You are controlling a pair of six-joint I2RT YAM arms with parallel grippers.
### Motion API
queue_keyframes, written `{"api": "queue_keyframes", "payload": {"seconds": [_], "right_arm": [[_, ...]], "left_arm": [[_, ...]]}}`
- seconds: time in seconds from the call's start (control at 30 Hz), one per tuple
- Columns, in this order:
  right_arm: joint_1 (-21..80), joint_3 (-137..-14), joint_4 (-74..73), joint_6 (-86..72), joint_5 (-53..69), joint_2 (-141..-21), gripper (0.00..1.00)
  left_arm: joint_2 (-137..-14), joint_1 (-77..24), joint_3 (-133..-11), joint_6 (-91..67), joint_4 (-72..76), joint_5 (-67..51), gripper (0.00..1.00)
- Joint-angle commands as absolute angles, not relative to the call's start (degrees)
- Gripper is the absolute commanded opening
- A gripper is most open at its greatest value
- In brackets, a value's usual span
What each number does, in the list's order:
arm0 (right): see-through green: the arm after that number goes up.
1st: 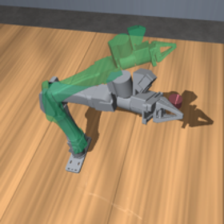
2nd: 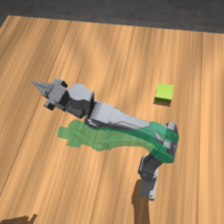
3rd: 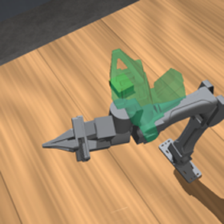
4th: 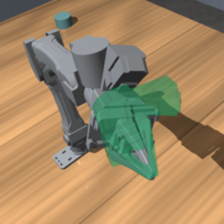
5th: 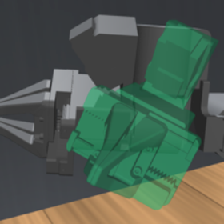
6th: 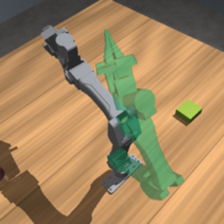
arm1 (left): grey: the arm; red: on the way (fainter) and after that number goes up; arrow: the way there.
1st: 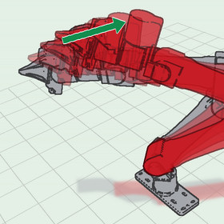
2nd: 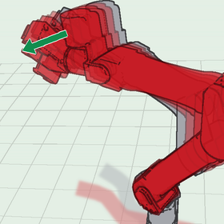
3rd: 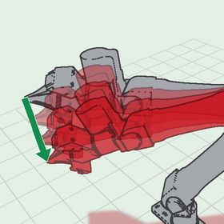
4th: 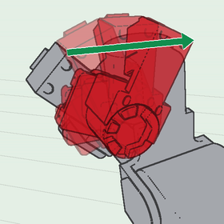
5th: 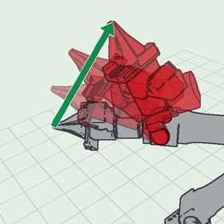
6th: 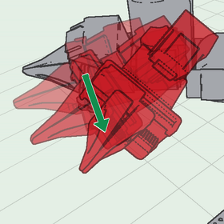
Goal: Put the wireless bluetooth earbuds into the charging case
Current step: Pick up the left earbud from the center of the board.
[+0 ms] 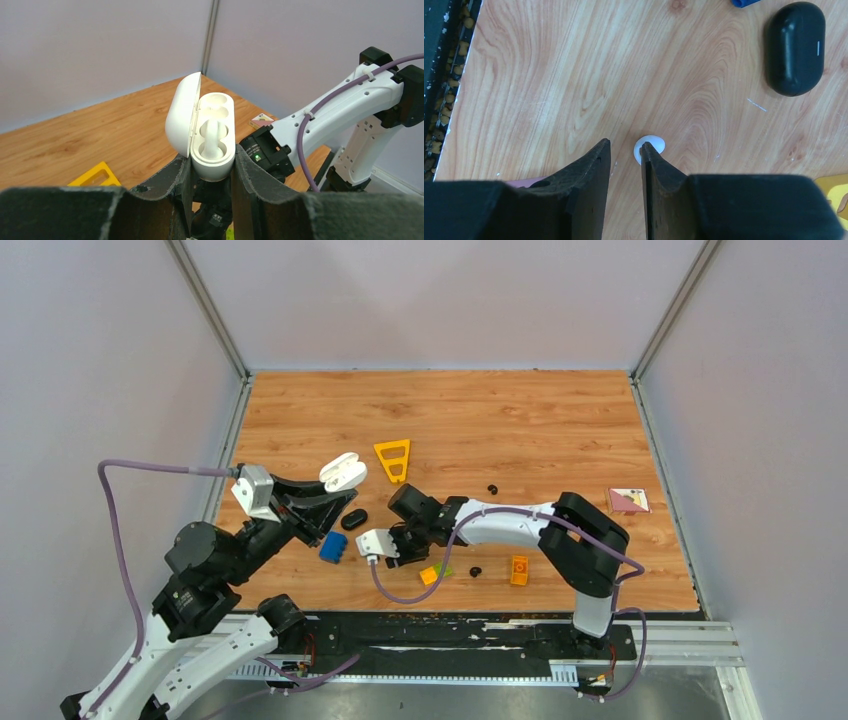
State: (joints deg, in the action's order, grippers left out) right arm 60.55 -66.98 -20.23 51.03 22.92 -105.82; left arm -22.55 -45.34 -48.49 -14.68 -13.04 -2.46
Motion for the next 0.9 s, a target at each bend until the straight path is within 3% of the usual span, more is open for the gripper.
{"api": "queue_keyframes", "payload": {"seconds": [0.0,0.57,0.87], "right_arm": [[60.5,-69.4,-18.6,50.1,22.5,-107.2,0.29],[60.4,-71.3,-18.5,50.7,19.1,-109.5,0.29],[60.0,-71.9,-17.8,51.7,16.3,-109.2,0.21]], "left_arm": [[-21.9,-45.2,-48.8,-13.8,-12.3,-1.8,0.00],[-21.5,-45.2,-48.4,-14.1,-12.8,-1.9,0.00],[-21.3,-45.2,-48.4,-14.0,-12.9,-1.8,0.00]]}}
